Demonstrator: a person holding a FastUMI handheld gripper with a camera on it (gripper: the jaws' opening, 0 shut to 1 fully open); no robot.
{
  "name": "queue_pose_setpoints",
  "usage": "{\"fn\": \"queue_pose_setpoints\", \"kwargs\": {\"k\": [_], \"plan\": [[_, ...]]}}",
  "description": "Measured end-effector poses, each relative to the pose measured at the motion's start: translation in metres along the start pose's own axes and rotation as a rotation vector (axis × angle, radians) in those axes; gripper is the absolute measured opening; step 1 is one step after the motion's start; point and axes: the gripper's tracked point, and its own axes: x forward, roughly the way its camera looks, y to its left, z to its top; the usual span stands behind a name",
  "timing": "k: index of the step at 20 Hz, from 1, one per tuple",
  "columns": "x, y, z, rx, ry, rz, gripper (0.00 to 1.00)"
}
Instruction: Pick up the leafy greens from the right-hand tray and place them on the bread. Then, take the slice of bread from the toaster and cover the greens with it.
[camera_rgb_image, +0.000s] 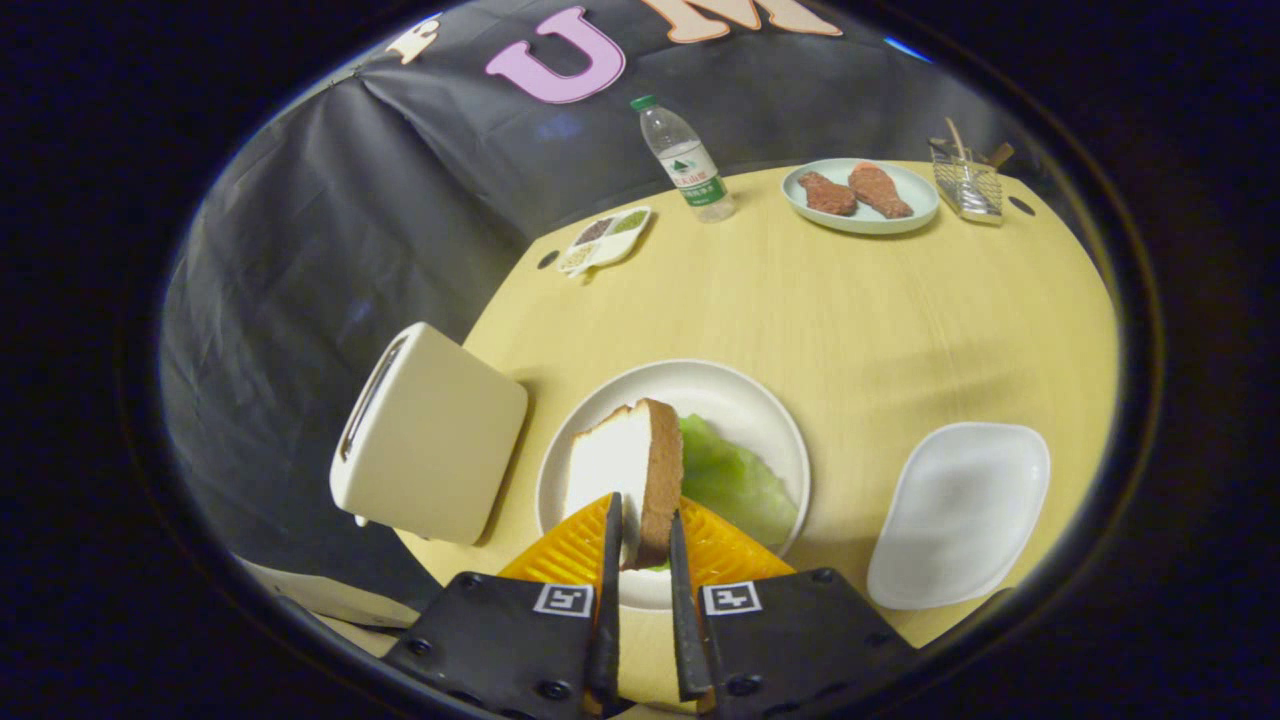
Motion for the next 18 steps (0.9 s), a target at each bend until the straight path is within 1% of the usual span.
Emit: {"fn": "queue_pose_setpoints", "kwargs": {"k": [6, 8, 9, 12, 17, 18], "plan": [[-0.005, -0.018, -0.008, -0.013, 0.004, -0.04, 0.54], [-0.01, -0.017, -0.006, -0.012, -0.01, -0.025, 0.62], [-0.01, -0.02, -0.001, -0.021, -0.033, -0.03, 0.66], [-0.027, -0.022, 0.011, -0.066, -0.1, -0.039, 0.78], [-0.071, -0.009, 0.045, -0.157, -0.264, -0.042, 0.99], [-0.082, -0.006, 0.053, -0.168, -0.301, -0.043, 0.99]]}}
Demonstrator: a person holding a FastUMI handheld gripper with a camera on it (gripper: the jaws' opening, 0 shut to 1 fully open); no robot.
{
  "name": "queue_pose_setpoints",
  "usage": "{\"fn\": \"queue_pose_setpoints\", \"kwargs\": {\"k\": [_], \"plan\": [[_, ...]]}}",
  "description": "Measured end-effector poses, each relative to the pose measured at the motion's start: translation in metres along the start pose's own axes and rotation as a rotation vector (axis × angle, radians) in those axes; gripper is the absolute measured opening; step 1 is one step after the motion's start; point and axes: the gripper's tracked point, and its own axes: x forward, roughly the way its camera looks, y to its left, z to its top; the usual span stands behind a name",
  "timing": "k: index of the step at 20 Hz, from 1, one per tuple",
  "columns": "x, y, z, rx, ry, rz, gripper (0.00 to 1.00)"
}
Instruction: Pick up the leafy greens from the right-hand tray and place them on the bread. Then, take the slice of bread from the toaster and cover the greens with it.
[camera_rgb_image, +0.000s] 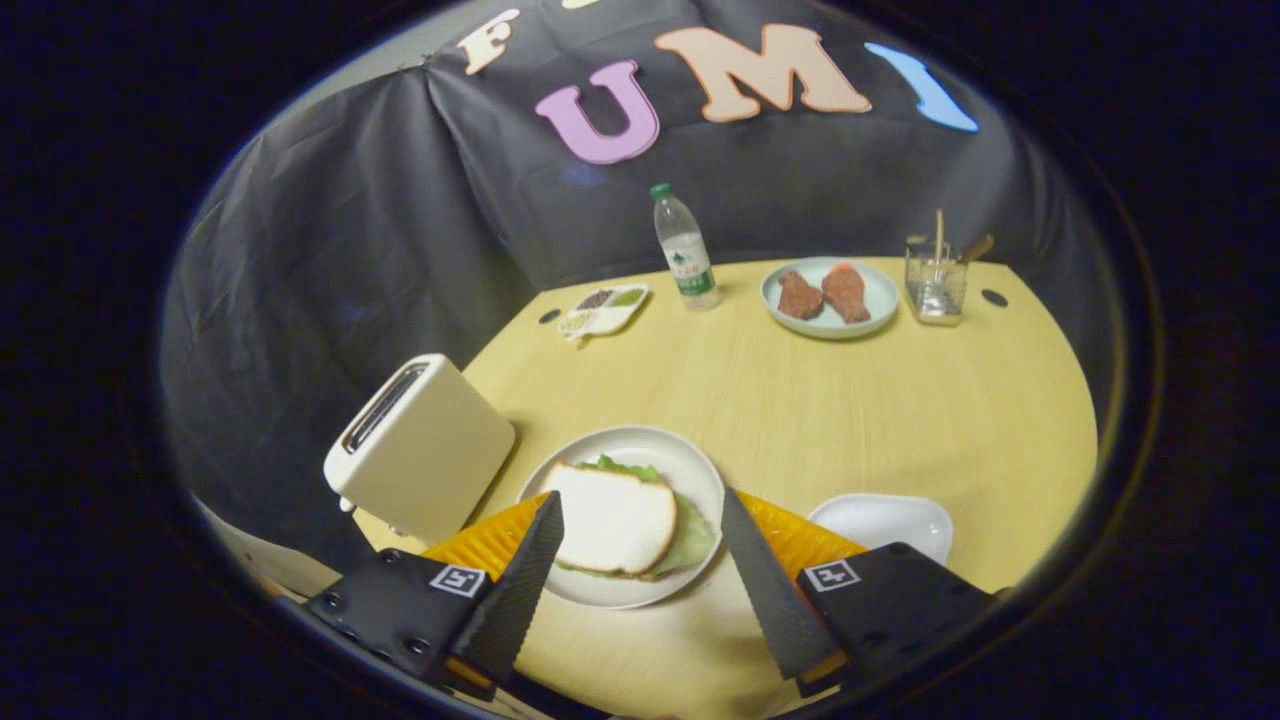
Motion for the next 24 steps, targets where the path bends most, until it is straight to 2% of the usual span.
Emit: {"fn": "queue_pose_setpoints", "kwargs": {"k": [7, 10, 12, 20, 24], "plan": [[-0.064, -0.007, 0.075, -0.042, -0.241, -0.077, 0.99], [-0.098, -0.014, 0.107, -0.099, -0.373, -0.142, 0.98], [-0.118, -0.022, 0.122, -0.151, -0.446, -0.216, 0.98], [-0.18, -0.04, 0.157, -0.192, -0.653, -0.412, 0.98], [-0.19, -0.048, 0.163, -0.161, -0.691, -0.451, 0.98]]}}
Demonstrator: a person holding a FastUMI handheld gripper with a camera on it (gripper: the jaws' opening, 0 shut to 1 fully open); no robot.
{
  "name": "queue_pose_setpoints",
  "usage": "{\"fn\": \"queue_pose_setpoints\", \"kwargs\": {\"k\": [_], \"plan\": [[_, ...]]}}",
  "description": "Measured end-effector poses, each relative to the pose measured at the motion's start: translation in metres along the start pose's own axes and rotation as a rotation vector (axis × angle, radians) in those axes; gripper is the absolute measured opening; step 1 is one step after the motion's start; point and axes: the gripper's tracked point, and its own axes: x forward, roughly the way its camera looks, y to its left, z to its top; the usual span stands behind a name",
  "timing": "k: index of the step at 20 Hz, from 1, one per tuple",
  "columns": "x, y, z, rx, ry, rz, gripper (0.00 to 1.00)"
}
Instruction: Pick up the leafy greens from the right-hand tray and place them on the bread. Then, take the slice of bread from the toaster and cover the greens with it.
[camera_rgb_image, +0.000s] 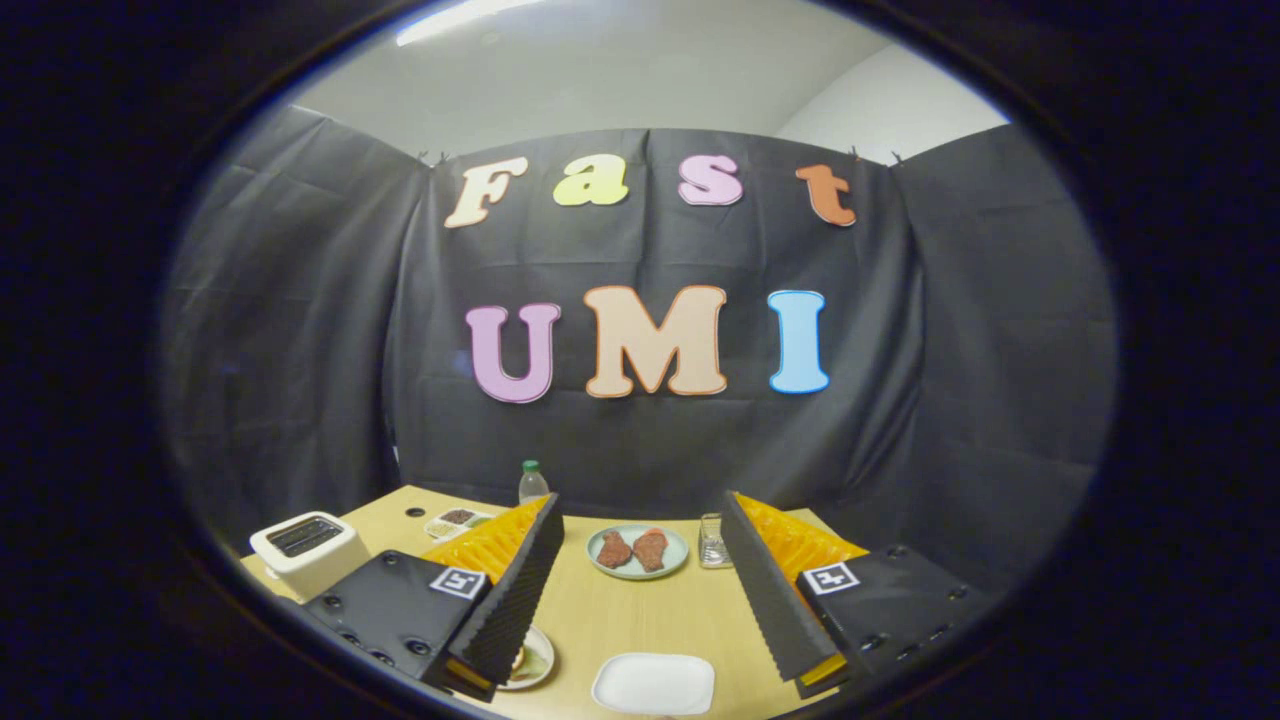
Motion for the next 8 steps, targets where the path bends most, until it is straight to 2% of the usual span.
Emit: {"fn": "queue_pose_setpoints", "kwargs": {"k": [8], "plan": [[0.0079, -0.0129, 0.0033, 0.009, -0.005, -0.037, 0.98]]}}
